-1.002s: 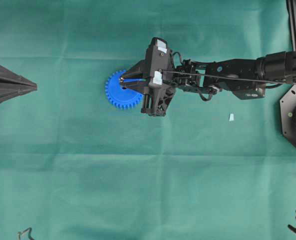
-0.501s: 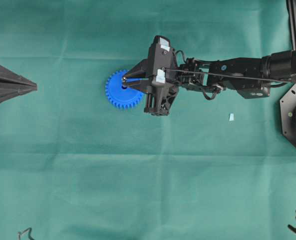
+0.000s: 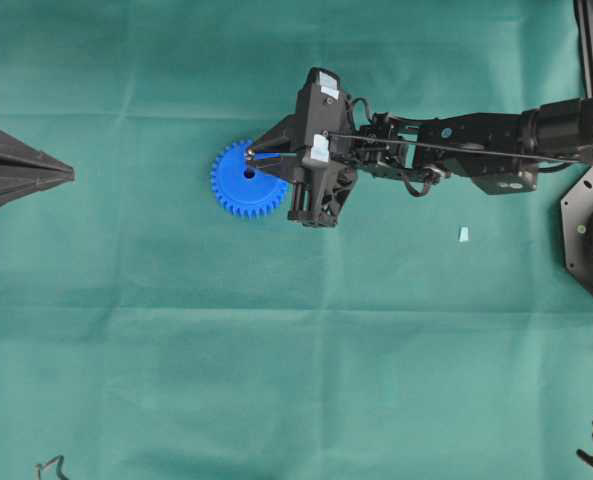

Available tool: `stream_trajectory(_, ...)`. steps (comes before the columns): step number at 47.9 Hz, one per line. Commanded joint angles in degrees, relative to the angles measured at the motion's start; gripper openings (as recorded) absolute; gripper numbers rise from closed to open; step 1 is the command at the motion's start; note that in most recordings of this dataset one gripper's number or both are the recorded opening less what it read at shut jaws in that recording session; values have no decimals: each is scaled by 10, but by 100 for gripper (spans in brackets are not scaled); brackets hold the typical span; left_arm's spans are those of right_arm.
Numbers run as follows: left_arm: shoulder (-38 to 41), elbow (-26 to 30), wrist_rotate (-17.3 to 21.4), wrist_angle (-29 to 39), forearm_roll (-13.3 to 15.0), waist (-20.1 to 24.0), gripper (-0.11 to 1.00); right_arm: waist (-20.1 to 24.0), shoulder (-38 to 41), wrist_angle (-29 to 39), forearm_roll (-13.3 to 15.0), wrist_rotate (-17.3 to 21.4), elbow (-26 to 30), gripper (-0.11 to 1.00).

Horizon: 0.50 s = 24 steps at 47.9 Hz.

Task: Insert the shaft into the center hole of the gear.
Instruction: 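Lower the shaft into the gear's center hole with the right gripper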

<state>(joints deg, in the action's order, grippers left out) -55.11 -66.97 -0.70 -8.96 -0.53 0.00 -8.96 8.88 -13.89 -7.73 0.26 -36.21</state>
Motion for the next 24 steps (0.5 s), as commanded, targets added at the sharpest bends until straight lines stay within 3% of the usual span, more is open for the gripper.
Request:
stream_trajectory(1, 4, 13, 0, -4, -2, -1, 0, -3, -1, -10, -1, -2, 4, 17)
stream_trajectory(24, 4, 14, 0, -4, -2, -1, 0, 5, -20, -16, -1, 2, -8, 17)
